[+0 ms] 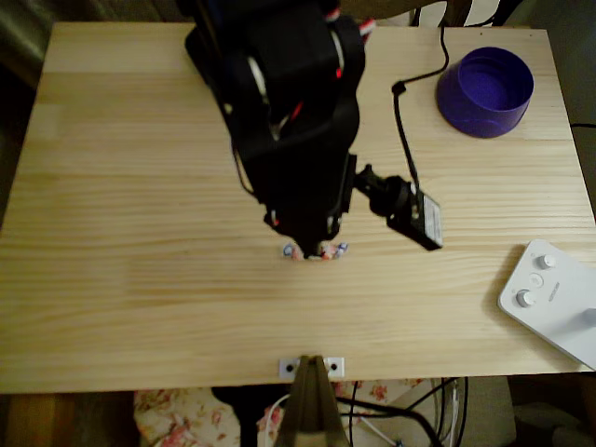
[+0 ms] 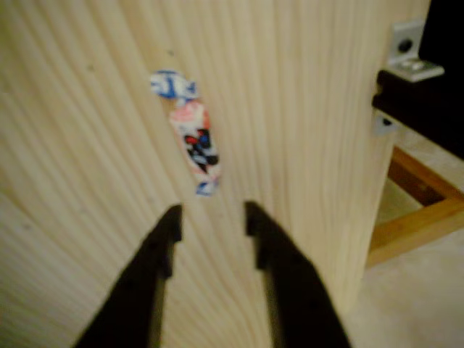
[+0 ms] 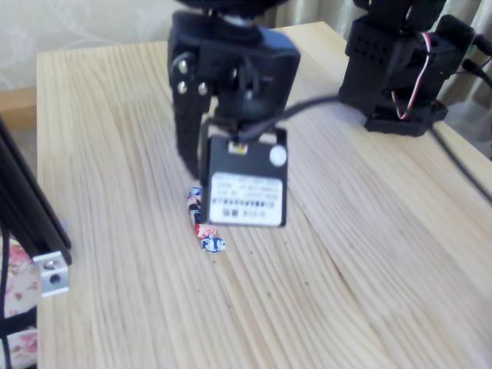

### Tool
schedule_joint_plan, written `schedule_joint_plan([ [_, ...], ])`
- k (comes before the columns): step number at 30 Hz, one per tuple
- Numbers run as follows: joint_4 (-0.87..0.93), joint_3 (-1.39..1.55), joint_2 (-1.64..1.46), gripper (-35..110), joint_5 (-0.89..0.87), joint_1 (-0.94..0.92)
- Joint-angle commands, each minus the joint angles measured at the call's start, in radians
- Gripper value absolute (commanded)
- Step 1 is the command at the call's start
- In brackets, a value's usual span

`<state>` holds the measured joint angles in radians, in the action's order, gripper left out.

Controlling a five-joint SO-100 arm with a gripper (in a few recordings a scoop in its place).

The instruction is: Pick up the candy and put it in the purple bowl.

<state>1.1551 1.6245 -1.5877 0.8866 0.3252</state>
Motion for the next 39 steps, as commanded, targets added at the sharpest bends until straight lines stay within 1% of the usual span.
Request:
schedule_joint_plan([
  [1, 0.037, -0.123, -0.014, 16, -0.008, 0.003],
  [7, 0.067, -0.138, 0.005, 22, -0.037, -0.005],
  [13, 0.101, -0.138, 0.029, 22, -0.089, 0.0],
  [27, -0.018, -0.117, 0.101, 22, -0.12, -0.026],
  [32, -0.023, -0.107, 0.106, 22, -0.109, -0.026],
  [39, -0.011, -0.083, 0.117, 22, -0.146, -0.012],
])
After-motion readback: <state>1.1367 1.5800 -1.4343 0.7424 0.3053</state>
